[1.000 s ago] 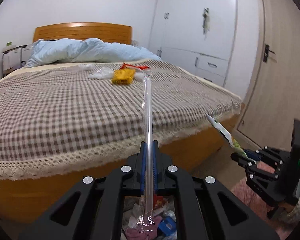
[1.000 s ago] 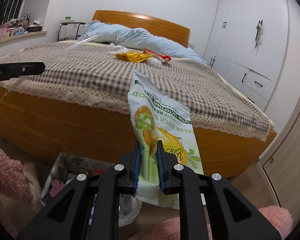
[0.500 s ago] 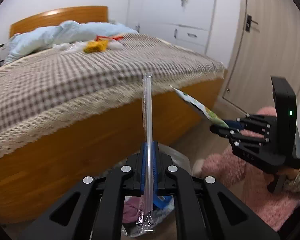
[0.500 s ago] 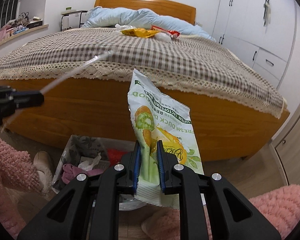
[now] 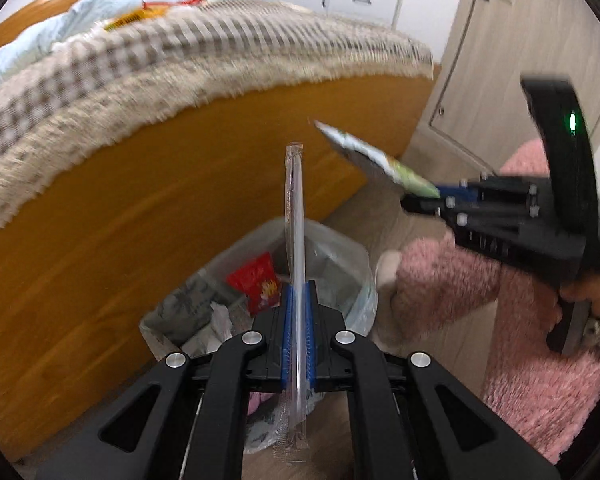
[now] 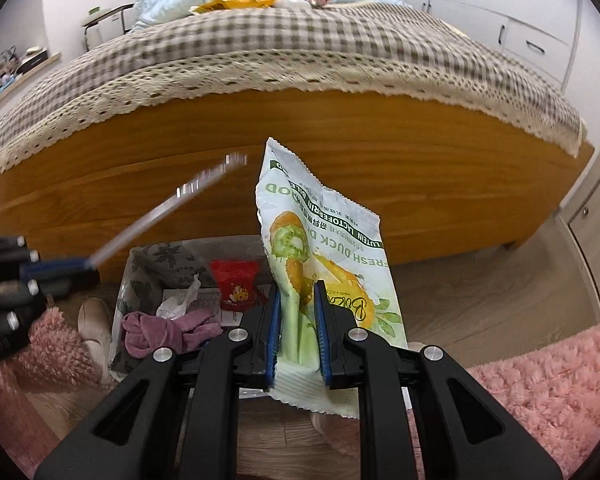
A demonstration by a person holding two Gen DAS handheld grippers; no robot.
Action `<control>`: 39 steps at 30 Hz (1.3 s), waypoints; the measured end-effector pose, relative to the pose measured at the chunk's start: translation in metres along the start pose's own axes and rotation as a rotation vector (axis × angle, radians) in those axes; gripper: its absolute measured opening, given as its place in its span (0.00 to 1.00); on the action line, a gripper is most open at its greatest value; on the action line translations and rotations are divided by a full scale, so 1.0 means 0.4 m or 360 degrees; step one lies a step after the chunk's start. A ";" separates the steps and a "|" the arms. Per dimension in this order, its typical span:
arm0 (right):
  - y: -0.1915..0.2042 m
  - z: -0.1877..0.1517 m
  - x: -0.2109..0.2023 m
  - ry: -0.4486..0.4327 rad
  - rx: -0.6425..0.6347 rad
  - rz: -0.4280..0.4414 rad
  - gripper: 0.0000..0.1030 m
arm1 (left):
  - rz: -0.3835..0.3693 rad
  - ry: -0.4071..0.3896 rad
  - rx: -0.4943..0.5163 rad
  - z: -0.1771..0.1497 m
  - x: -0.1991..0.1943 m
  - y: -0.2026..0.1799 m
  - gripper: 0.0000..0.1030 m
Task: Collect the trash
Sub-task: 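Carry the straw and dog food bag down to the floor trash bag with both tools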
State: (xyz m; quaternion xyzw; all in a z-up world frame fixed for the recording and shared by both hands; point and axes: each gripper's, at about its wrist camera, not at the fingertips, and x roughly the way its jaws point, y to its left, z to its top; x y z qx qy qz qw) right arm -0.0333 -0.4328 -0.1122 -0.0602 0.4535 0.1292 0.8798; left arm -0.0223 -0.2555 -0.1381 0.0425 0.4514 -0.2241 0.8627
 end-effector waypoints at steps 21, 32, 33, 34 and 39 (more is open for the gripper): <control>-0.049 0.028 0.096 0.0189 0.0151 0.0054 0.16 | 0.0001 0.0557 0.0080 -0.034 0.261 0.032 0.03; -0.057 0.007 0.156 0.0329 0.0188 0.0009 0.16 | 0.0156 0.0638 0.0259 -0.019 0.345 0.053 0.04; -0.056 0.006 0.158 0.0335 0.0186 0.0006 0.16 | 0.0167 0.0648 0.0261 -0.019 0.349 0.056 0.04; -0.060 0.004 0.158 0.0343 0.0183 0.0002 0.16 | 0.0181 0.0659 0.0256 -0.019 0.355 0.063 0.04; -0.054 0.001 0.175 0.0379 0.0171 -0.0010 0.16 | 0.0234 0.0695 0.0214 -0.023 0.379 0.094 0.06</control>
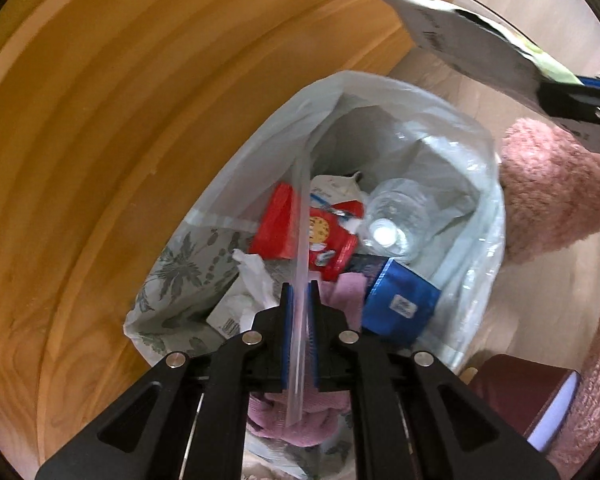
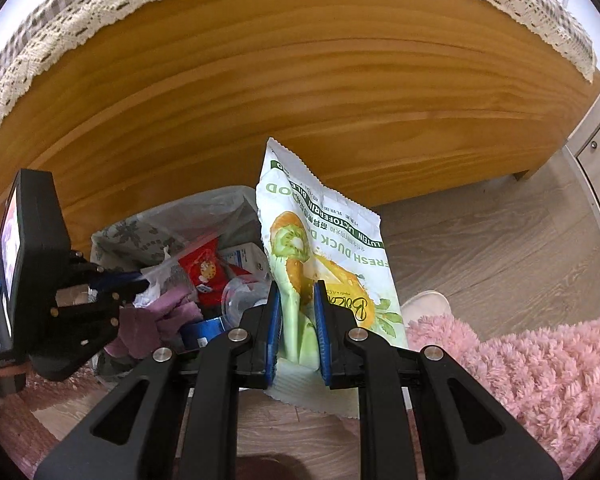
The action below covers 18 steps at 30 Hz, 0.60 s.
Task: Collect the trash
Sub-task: 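Carry the straw and dog food bag down to the floor trash bag with both tools, then open the left tool to drop the straw into the bag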
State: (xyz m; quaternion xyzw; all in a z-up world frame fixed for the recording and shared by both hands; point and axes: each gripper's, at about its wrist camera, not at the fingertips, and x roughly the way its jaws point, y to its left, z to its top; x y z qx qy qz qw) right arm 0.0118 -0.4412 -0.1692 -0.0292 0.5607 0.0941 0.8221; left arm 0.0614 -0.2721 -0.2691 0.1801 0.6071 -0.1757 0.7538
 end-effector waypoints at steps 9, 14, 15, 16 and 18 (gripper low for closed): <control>0.010 0.002 0.036 0.0079 -0.0023 -0.0036 0.16 | 0.0073 0.0070 -0.0056 -0.011 0.032 0.021 0.06; 0.012 -0.009 0.047 0.0086 -0.0042 -0.0048 0.16 | 0.0102 0.0075 -0.0062 -0.010 0.035 0.031 0.12; 0.012 -0.010 0.049 0.0088 -0.0046 -0.0049 0.16 | 0.0099 0.0074 -0.0069 -0.009 0.035 0.031 0.18; 0.014 -0.010 0.051 0.0092 -0.0052 -0.0050 0.16 | 0.0088 0.0065 -0.0073 -0.009 0.032 0.029 0.20; 0.016 -0.011 0.053 0.0093 -0.0061 -0.0052 0.16 | 0.0077 0.0047 -0.0078 -0.008 0.026 0.028 0.32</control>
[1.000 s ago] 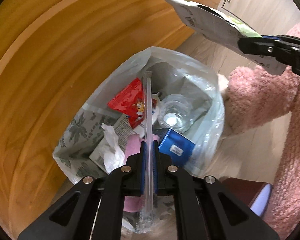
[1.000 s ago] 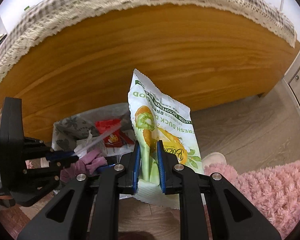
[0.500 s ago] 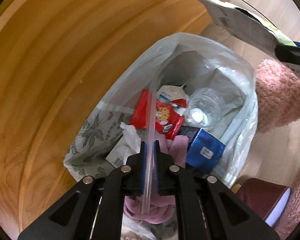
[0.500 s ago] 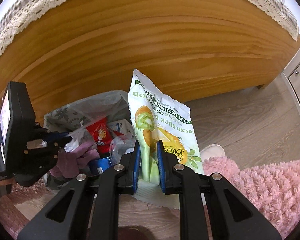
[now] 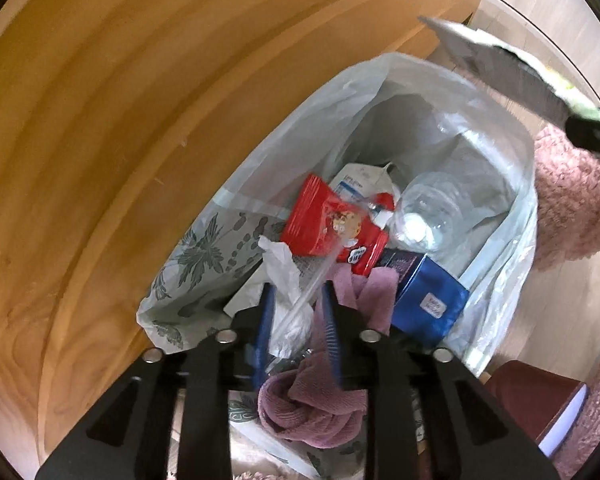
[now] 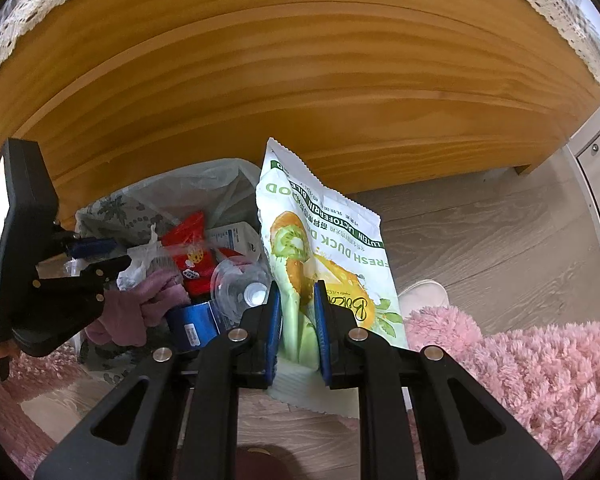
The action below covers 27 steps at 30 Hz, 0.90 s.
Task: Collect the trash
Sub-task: 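Open the left tool to drop the straw into the bag, then lower the dog food bag into the trash bag and open the right tool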
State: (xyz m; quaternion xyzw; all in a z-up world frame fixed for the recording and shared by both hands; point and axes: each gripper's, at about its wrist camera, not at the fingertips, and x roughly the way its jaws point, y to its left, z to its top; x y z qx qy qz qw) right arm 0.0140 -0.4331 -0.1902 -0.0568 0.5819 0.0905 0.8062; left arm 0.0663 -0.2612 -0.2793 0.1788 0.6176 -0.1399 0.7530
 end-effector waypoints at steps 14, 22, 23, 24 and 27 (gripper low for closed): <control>0.012 -0.004 -0.007 -0.0020 -0.0060 -0.0018 0.16 | -0.0064 -0.0092 -0.0075 0.006 -0.090 0.003 0.90; 0.041 -0.012 -0.045 -0.0124 -0.0185 -0.0016 0.16 | -0.0145 -0.0082 -0.0188 -0.021 -0.141 0.021 0.93; 0.049 -0.013 -0.052 -0.0147 -0.0217 -0.0026 0.16 | -0.0159 -0.0079 -0.0211 -0.026 -0.148 0.027 0.93; 0.058 -0.015 -0.059 -0.0172 -0.0256 -0.0031 0.16 | -0.0167 -0.0074 -0.0245 -0.035 -0.157 0.036 0.93; 0.092 -0.025 -0.077 -0.0240 -0.0392 -0.0032 0.16 | -0.0179 -0.0048 -0.0349 -0.059 -0.171 0.068 0.93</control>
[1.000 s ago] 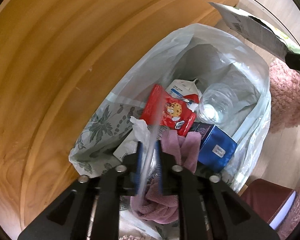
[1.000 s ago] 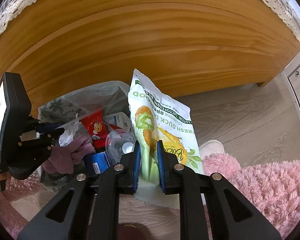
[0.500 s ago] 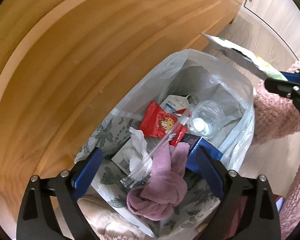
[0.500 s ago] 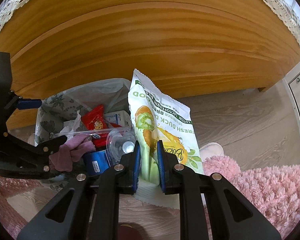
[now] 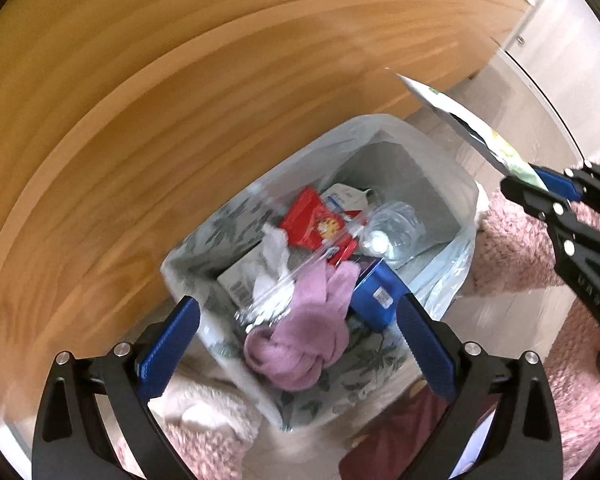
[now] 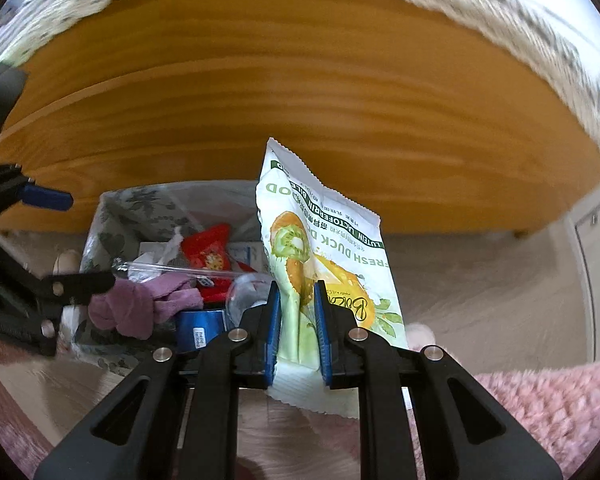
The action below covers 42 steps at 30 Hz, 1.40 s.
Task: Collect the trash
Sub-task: 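Lower the dog food bag into the trash bag and open the right tool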
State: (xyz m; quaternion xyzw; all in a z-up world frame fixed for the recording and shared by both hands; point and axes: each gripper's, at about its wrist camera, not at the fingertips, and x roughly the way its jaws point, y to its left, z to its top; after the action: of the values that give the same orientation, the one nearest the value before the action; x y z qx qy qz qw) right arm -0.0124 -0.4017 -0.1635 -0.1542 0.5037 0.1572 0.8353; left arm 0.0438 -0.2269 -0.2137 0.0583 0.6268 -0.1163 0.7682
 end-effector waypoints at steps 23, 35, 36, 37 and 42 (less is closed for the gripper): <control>0.266 -0.156 0.116 -0.0157 -0.2030 0.0118 0.16 | 0.0074 0.0030 -0.0331 -0.062 -0.018 0.141 0.93; 0.214 -0.086 0.333 -0.0029 -0.2091 -0.0133 0.09 | 0.0065 0.0100 -0.0329 -0.057 0.015 0.145 0.93; 0.214 -0.080 0.345 -0.0014 -0.2077 -0.0143 0.08 | 0.0064 0.0103 -0.0331 -0.057 0.020 0.146 0.93; 0.217 -0.076 0.360 0.0001 -0.2066 -0.0154 0.08 | 0.0064 0.0107 -0.0334 -0.057 0.022 0.148 0.93; 0.250 -0.078 0.418 0.0070 -0.2052 -0.0162 0.05 | 0.0055 0.0120 -0.0345 -0.054 0.029 0.153 0.93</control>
State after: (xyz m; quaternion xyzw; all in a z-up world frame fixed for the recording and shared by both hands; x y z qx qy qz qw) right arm -0.0049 -0.3063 -0.3360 -0.6518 0.3173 0.3852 0.5711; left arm 0.0407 -0.1640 -0.2328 -0.0100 0.6631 -0.0322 0.7478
